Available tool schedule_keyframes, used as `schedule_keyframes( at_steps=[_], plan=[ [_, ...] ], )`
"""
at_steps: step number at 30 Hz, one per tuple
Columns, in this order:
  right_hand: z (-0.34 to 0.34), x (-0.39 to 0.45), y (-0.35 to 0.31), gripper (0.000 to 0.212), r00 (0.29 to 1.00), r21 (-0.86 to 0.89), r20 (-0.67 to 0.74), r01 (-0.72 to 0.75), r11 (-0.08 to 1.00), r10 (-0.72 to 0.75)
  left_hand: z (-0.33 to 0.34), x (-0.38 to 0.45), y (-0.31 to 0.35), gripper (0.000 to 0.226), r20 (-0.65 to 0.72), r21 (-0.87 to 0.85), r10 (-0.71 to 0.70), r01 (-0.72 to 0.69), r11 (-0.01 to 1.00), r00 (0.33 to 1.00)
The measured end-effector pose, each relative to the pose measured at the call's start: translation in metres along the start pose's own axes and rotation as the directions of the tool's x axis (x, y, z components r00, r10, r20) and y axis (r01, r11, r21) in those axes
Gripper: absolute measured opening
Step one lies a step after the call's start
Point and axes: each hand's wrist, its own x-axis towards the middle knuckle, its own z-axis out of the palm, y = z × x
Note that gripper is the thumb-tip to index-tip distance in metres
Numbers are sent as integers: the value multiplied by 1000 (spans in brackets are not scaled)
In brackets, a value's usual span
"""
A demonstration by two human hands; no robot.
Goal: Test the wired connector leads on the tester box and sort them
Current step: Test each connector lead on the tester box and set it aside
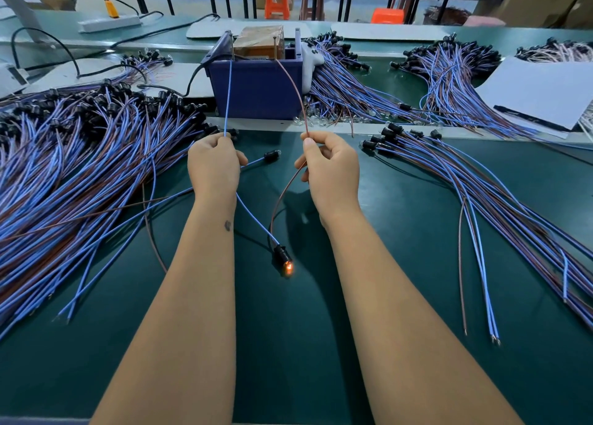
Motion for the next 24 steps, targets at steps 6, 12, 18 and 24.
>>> schedule_keyframes(
  at_steps=[6,12,18,24],
  plan=[
    [0,1,-2,17,994,67,-98,52,996,-46,2,2,0,33,20,14,-7,6,1000,1000],
    [2,3,3,16,998,27,-69,10,1000,-8,1,1,0,34,27,11,-8,8,1000,1000],
    [2,4,6,15,1000,-46,-9,-30,998,30,1,1,1,31,37,18,-9,8,1000,999],
    [2,4,5,17,999,-74,13,-32,997,33,2,0,2,31,47,20,-12,11,1000,999]
  ],
)
